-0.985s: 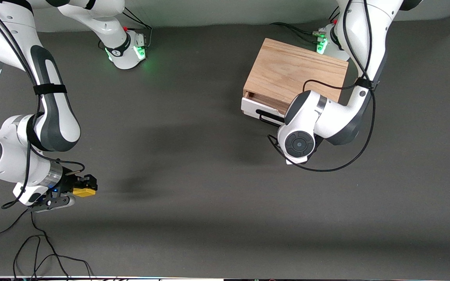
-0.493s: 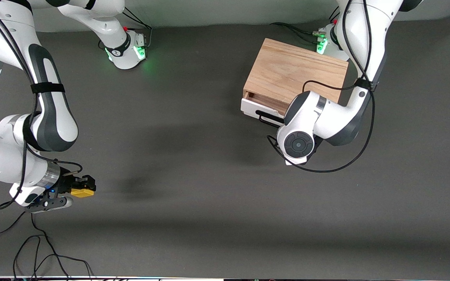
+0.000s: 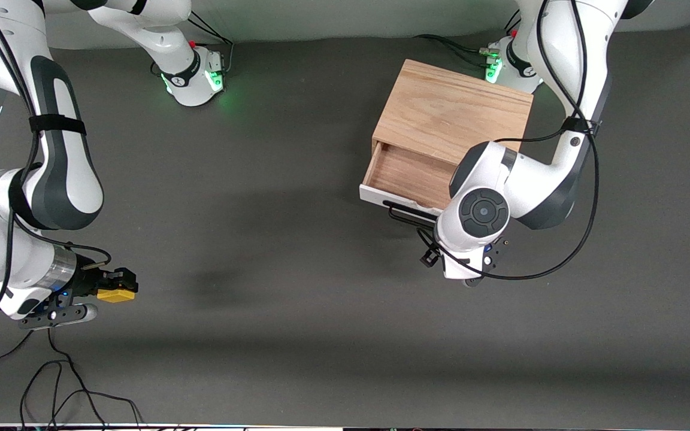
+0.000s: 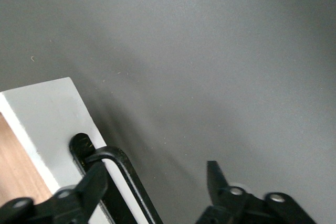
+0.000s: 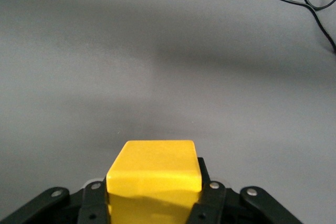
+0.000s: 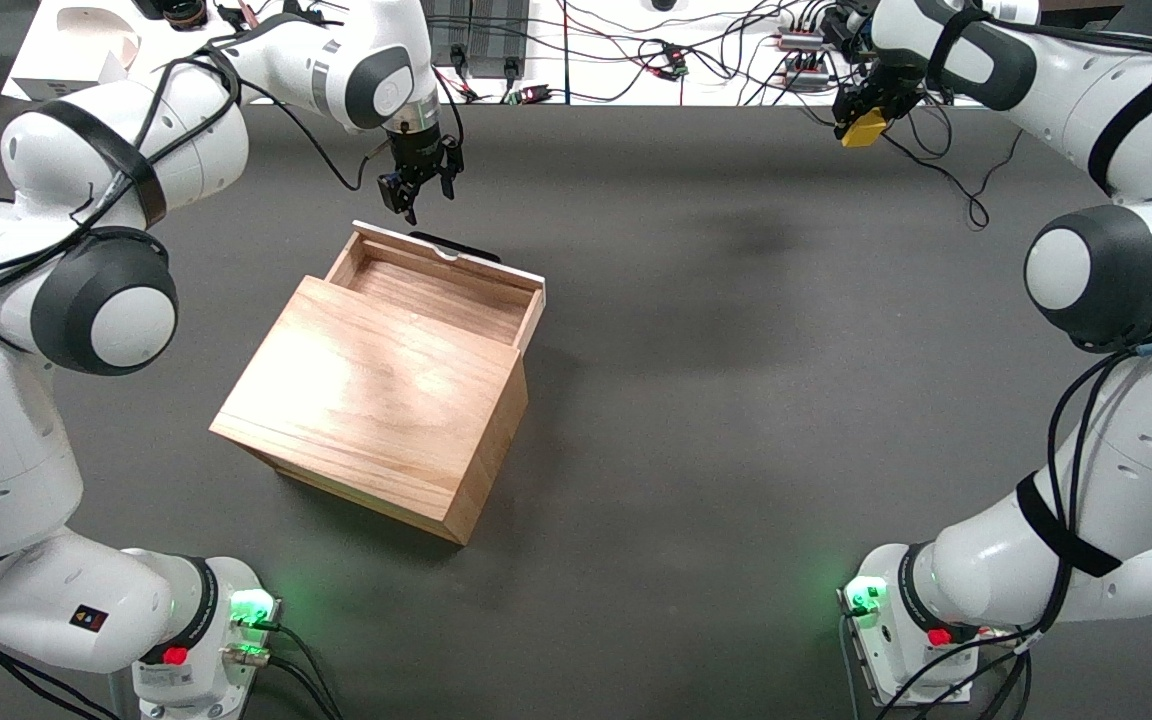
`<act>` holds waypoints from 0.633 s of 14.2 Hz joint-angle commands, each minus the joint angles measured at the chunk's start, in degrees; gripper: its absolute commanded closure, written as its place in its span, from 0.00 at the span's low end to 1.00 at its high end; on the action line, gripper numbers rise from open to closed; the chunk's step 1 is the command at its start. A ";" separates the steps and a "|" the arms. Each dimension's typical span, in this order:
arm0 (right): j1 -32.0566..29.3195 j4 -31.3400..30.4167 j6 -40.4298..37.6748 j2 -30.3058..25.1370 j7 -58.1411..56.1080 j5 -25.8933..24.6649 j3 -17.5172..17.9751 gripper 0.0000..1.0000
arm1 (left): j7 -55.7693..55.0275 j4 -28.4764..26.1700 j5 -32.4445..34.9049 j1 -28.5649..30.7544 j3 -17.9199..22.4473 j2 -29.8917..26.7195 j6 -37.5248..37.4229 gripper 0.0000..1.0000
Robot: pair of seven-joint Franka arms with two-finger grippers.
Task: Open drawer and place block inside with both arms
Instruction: 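Pull the drawer handle outward with the left gripper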
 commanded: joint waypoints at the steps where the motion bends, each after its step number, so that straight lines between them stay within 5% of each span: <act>1: 1.37 1.80 -3.17 -0.81 2.44 0.63 -0.16 0.93 | 0.65 1.53 0.93 -0.15 0.08 0.26 -0.78 0.02; 4: 4.35 5.93 -8.71 -0.81 9.28 0.63 -0.16 0.93 | 1.70 1.97 2.42 0.12 0.08 -0.35 -1.92 0.02; 9: 13.75 13.66 -14.17 -0.19 29.65 1.25 0.01 0.93 | 16.53 1.45 3.48 0.55 0.26 -10.79 -15.35 0.02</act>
